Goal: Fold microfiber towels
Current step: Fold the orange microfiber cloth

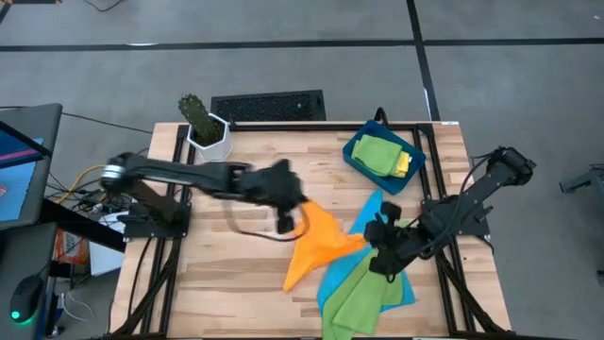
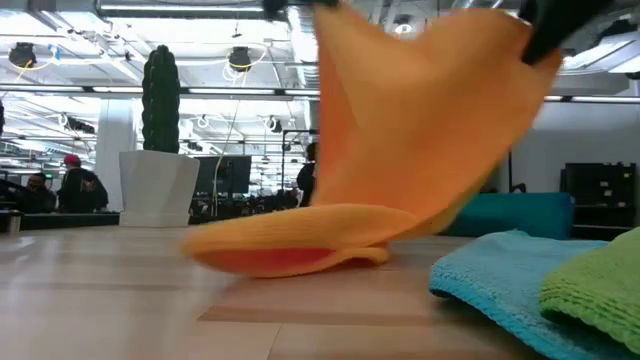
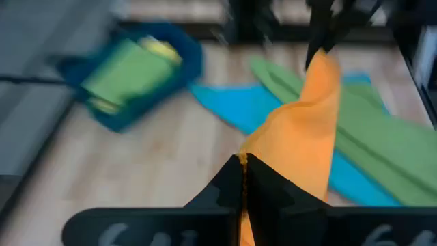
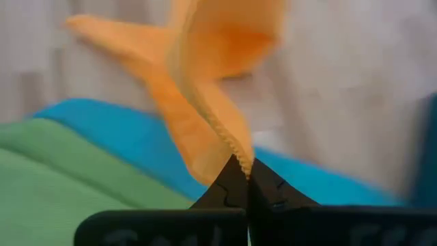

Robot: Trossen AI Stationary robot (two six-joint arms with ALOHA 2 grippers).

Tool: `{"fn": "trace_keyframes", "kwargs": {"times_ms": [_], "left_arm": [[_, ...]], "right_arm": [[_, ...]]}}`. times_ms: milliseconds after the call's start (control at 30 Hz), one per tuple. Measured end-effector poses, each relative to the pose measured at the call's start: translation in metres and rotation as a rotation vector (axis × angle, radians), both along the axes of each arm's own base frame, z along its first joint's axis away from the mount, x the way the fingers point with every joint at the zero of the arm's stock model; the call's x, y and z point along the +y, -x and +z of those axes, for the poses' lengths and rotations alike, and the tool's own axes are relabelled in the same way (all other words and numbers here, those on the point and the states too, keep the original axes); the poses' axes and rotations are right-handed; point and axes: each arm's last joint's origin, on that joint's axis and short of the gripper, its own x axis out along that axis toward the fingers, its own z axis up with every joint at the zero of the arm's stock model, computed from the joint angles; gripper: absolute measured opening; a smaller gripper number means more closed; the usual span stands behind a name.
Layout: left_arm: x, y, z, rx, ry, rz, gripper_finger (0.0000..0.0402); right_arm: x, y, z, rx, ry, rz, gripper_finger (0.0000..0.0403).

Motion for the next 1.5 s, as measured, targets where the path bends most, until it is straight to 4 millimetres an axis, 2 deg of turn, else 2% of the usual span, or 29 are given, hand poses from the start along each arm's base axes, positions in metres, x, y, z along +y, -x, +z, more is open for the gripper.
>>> {"fn": "trace_keyframes", "kwargs": {"times_ms": [100,167,300,400,500,567,700,800,933,1033,1133,1233,1333,1433,1500], "left_arm": [[-0.013,0.039,0.031,-0.083,-0.025,0.102,0.0],[-0.021,0.061,0.044,-0.13,-0.021,0.154,0.0],[-0.029,0.091,0.055,-0.162,-0.011,0.226,0.0],[-0.029,0.104,0.054,-0.131,0.002,0.254,0.0],[-0.024,0.109,0.047,-0.056,-0.021,0.303,0.0],[-0.016,0.109,0.042,-0.018,-0.098,0.373,0.0],[0.006,0.105,0.025,0.072,-0.266,0.485,0.0],[0.028,0.103,0.02,0.146,-0.362,0.534,0.0],[0.063,0.103,0.023,0.25,-0.507,0.579,0.0],[0.088,0.106,0.033,0.251,-0.569,0.616,0.0],[0.104,0.113,0.043,0.26,-0.643,0.622,0.0],[0.11,0.12,0.056,0.239,-0.733,0.638,0.0],[0.107,0.127,0.063,0.211,-0.753,0.577,0.0],[0.103,0.131,0.06,0.151,-0.606,0.501,0.0],[0.1,0.131,0.047,0.17,-0.501,0.468,0.0]], "right_arm": [[-0.01,-0.002,0.024,-0.004,0.115,0.008,0.0009],[-0.017,-0.003,0.039,-0.027,0.189,0.007,0.0009],[-0.024,-0.007,0.062,-0.095,0.366,0.036,0.001],[-0.026,-0.01,0.071,-0.084,0.4,0.108,0.001],[-0.031,-0.016,0.074,-0.06,0.428,0.168,0.0007],[-0.037,-0.021,0.076,-0.066,0.512,0.159,0.0007],[-0.061,-0.036,0.079,-0.044,0.649,0.115,0.0008],[-0.09,-0.052,0.084,-0.034,0.705,0.073,0.0008],[-0.14,-0.075,0.097,-0.067,0.812,-0.029,0.0007],[-0.178,-0.08,0.11,-0.111,0.876,-0.121,0.0009],[-0.202,-0.08,0.116,-0.177,0.86,-0.157,0.0009],[-0.212,-0.08,0.119,-0.222,0.843,-0.168,0.0008],[-0.212,-0.079,0.117,-0.214,0.825,-0.166,0.0009],[-0.201,-0.079,0.109,-0.216,0.737,-0.129,0.0009],[-0.189,-0.081,0.097,-0.224,0.652,-0.097,0.0009]]}}
